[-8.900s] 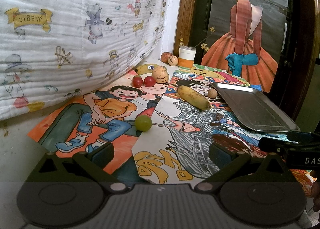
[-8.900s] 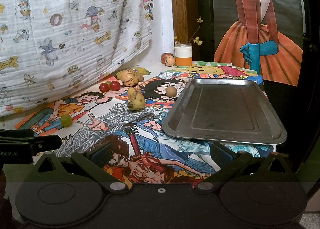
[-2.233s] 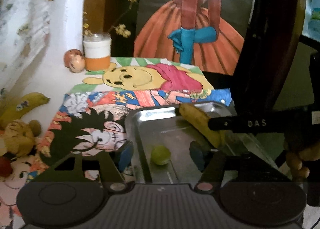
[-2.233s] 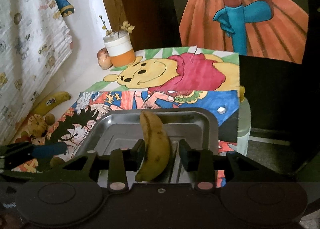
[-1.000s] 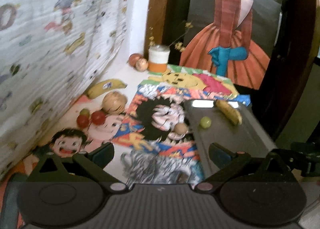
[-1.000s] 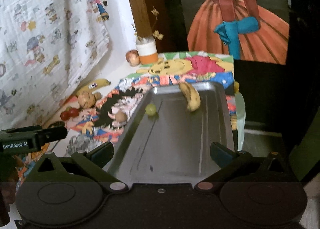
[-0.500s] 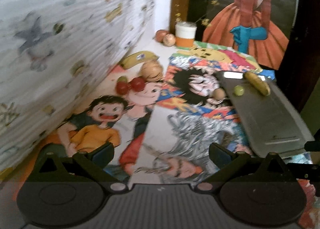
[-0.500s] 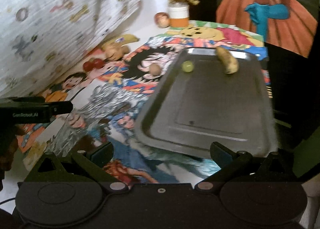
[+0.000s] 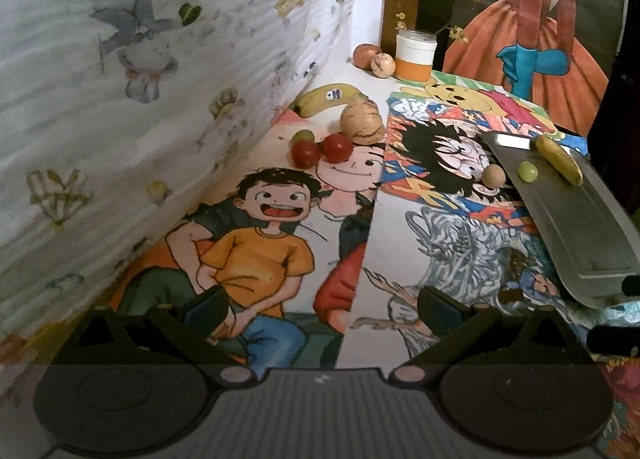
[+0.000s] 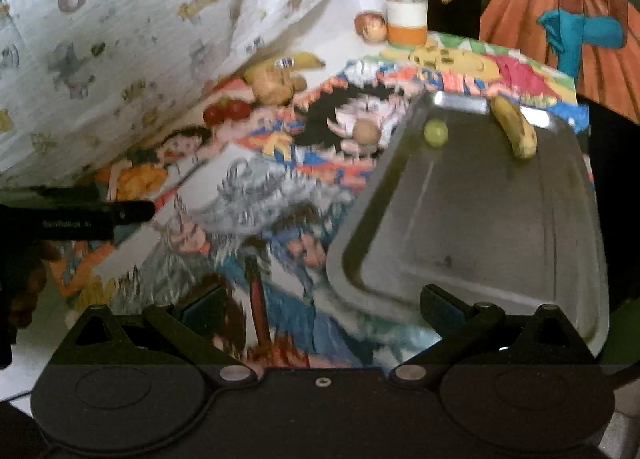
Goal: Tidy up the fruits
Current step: 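Move the left tool to the speckled fruit while the right tool approaches a brown nut, then grasp the speckled fruit with the left tool while the right tool grasps the brown nut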
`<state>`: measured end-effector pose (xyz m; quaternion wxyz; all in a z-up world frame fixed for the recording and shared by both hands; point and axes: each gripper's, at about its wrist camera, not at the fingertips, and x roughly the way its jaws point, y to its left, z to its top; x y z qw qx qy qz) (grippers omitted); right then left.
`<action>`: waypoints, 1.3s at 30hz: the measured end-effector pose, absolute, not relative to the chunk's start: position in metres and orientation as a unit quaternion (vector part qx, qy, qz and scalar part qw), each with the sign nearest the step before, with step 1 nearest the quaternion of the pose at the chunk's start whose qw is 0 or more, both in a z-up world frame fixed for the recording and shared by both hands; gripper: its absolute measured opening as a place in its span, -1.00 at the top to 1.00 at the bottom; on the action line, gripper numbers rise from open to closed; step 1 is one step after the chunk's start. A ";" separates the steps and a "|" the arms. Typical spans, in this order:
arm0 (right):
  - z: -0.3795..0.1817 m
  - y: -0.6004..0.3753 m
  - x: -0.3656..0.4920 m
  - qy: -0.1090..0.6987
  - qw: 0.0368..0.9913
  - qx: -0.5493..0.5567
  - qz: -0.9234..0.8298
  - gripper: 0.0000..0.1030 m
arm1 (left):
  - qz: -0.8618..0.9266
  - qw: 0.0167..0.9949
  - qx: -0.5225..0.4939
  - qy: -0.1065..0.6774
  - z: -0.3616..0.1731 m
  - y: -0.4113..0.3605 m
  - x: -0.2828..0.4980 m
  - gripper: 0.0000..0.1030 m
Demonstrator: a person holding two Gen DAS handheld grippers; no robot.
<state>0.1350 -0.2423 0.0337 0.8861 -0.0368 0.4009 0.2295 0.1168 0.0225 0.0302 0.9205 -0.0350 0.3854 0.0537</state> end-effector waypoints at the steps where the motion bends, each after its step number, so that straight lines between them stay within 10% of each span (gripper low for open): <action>1: 0.036 -0.242 0.137 0.394 0.888 -0.033 0.234 -0.99 | 0.054 0.921 -0.035 0.384 0.031 0.024 0.119 -0.99; 28: 0.030 -0.218 0.240 0.327 0.890 -0.116 0.295 -0.98 | 0.022 0.936 0.004 0.352 0.040 0.013 0.221 -0.99; 39: 0.020 -0.202 0.261 0.308 0.882 -0.165 0.316 -0.62 | -0.001 0.945 0.029 0.324 0.037 0.007 0.266 -0.99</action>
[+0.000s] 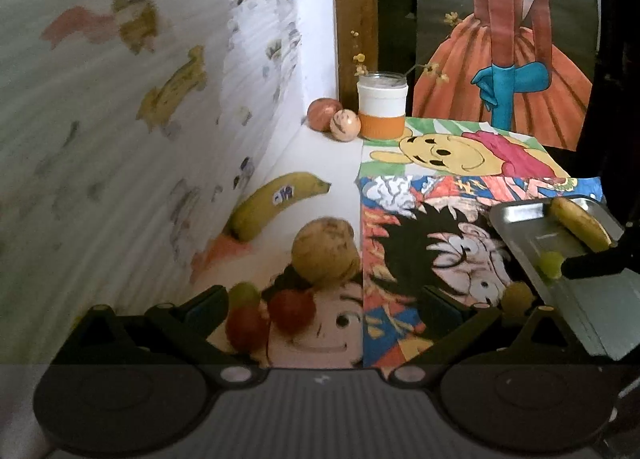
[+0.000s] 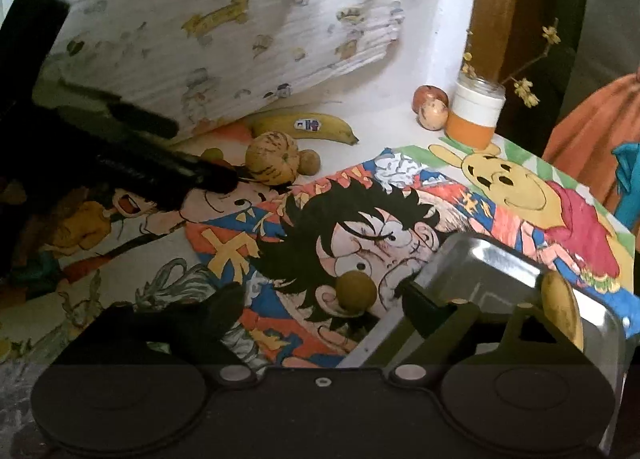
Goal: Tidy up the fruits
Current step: 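Grasp the speckled fruit with the left tool while the right tool grasps the brown nut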
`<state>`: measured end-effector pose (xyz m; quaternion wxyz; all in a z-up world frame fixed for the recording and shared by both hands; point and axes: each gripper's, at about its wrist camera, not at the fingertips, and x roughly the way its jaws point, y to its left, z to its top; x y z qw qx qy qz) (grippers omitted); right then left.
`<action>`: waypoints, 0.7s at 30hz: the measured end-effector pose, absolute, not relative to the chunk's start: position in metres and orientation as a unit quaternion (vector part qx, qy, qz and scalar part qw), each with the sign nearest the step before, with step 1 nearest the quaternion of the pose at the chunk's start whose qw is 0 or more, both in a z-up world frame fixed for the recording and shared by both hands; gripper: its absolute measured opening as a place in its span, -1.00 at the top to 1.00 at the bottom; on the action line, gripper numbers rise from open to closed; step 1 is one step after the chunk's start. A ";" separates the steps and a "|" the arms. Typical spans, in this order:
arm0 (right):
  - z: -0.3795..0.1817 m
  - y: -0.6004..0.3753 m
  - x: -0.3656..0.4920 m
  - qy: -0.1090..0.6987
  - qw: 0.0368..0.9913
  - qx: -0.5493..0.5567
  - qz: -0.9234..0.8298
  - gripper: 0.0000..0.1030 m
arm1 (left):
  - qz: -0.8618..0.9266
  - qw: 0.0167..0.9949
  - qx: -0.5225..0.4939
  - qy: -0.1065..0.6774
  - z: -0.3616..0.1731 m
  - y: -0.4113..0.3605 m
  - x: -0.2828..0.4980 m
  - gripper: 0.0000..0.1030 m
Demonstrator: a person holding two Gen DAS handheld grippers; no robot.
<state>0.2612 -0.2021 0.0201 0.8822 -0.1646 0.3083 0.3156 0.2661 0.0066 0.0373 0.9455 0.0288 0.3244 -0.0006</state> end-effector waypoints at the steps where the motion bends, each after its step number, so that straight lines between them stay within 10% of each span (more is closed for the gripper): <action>1: 0.019 -0.201 0.263 0.309 0.882 -0.166 0.316 -0.58 | -0.002 0.946 0.031 0.322 0.037 0.006 0.270 -0.99; 21: 0.002 -0.191 0.284 0.330 0.874 -0.194 0.300 0.03 | -0.024 0.942 0.052 0.331 0.015 0.001 0.323 -0.73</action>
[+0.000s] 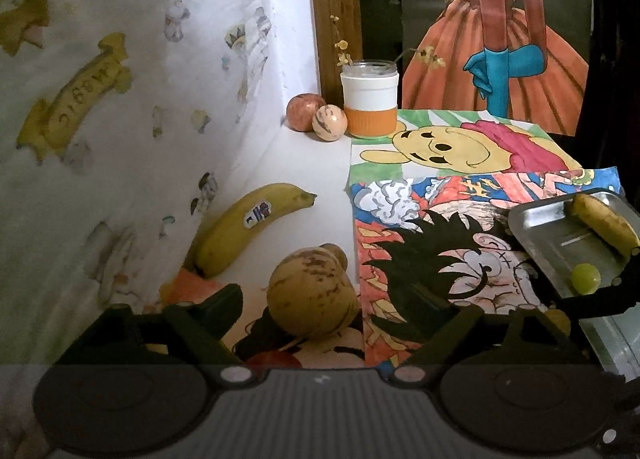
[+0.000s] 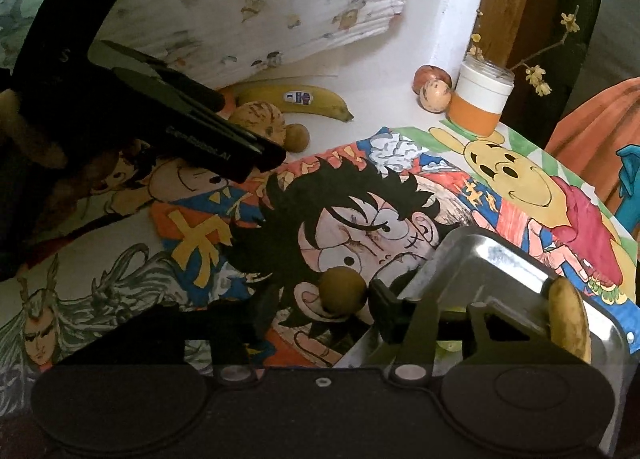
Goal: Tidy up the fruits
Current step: 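Grasp the speckled fruit with the left tool while the right tool grasps the brown nut, then carry both over the tray and open the right tool to drop the nut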
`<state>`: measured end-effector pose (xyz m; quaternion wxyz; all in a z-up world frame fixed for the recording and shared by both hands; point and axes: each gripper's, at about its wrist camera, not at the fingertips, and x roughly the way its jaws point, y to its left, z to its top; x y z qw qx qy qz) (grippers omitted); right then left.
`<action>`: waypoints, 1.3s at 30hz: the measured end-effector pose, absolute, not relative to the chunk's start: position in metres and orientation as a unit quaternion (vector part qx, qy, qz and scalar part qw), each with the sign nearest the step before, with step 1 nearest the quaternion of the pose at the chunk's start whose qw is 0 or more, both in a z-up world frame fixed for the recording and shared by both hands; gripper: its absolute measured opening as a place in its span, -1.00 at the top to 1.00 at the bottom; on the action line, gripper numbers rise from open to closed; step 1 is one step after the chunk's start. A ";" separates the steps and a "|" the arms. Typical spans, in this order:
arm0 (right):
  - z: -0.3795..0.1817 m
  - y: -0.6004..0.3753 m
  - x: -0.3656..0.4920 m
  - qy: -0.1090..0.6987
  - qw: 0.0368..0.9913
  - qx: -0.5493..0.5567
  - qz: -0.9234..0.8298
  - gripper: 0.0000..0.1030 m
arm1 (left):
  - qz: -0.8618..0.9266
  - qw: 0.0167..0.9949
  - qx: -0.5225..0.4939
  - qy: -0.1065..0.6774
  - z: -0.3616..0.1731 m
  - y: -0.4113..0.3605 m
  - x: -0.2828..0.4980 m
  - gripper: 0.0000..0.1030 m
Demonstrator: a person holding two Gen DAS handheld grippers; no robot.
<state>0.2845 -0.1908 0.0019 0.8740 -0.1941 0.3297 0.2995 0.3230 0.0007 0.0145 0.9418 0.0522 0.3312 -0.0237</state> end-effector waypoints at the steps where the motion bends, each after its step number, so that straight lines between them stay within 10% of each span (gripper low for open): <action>1: 0.002 -0.191 0.285 0.330 0.876 -0.191 0.296 0.08 | -0.024 0.941 0.051 0.333 0.014 0.000 0.324 -0.70; 22: -0.003 -0.192 0.296 0.338 0.886 -0.145 0.281 0.42 | -0.010 0.936 0.057 0.346 0.002 -0.002 0.336 -0.09; 39: 0.014 -0.220 0.276 0.319 0.908 -0.067 0.263 0.43 | -0.039 0.942 0.020 0.333 0.021 -0.013 0.313 -0.08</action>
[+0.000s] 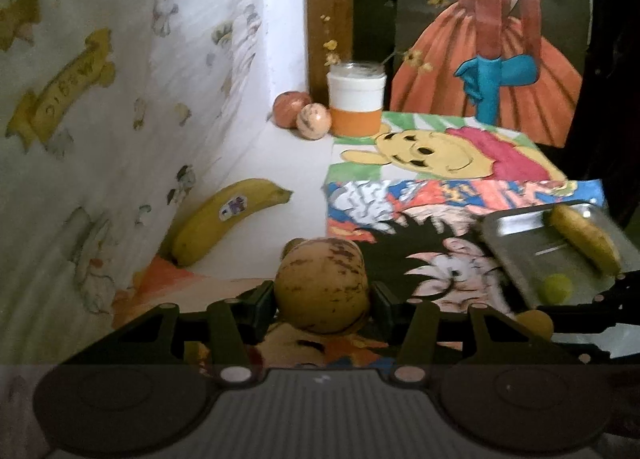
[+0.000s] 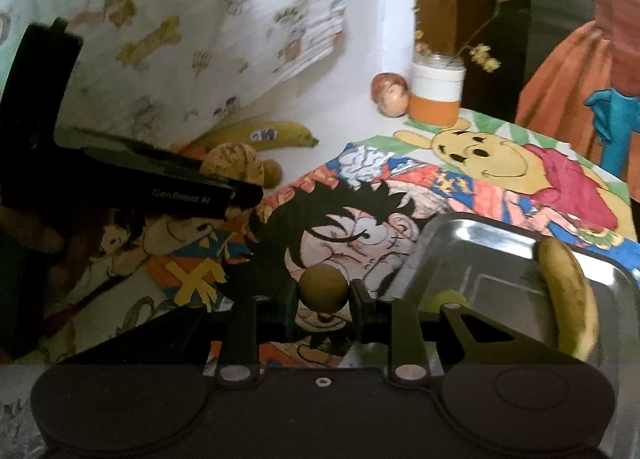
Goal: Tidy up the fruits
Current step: 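Carry both over the tray and open the right tool to drop the nut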
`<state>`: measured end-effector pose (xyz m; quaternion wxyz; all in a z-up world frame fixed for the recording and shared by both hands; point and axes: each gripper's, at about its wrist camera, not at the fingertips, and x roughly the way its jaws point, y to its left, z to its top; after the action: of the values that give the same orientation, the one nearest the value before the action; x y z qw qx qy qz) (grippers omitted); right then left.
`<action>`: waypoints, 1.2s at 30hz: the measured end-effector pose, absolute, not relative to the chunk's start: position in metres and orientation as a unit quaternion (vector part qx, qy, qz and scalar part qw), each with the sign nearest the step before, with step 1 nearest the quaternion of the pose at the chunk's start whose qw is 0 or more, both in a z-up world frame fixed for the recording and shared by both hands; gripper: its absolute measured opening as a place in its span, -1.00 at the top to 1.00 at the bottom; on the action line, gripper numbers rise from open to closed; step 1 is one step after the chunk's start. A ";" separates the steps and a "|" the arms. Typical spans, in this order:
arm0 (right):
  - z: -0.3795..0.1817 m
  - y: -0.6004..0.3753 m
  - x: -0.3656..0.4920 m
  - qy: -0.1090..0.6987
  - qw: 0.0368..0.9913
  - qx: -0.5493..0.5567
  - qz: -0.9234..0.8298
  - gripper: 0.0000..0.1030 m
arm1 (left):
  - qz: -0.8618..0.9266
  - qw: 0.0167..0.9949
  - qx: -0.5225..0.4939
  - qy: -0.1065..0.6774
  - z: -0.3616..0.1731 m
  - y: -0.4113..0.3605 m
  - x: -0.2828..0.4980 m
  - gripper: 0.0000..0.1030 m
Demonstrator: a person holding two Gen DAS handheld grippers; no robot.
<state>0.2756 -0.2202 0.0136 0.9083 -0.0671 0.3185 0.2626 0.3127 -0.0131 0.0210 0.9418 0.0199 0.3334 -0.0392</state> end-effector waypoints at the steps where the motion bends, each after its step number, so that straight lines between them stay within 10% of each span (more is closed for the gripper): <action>1: 0.016 -0.224 0.273 0.316 0.911 -0.063 0.258 0.43 | -0.044 0.943 0.019 0.331 0.024 -0.016 0.310 -0.08; 36: -0.001 -0.315 0.264 0.332 0.936 -0.024 0.116 0.43 | -0.202 0.913 0.027 0.352 0.010 -0.139 0.360 -0.08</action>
<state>0.2640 -0.3149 -0.0011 0.9359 -0.0243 0.3319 0.1156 0.3602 -0.1392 0.0098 0.9134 0.0273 0.3522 -0.2024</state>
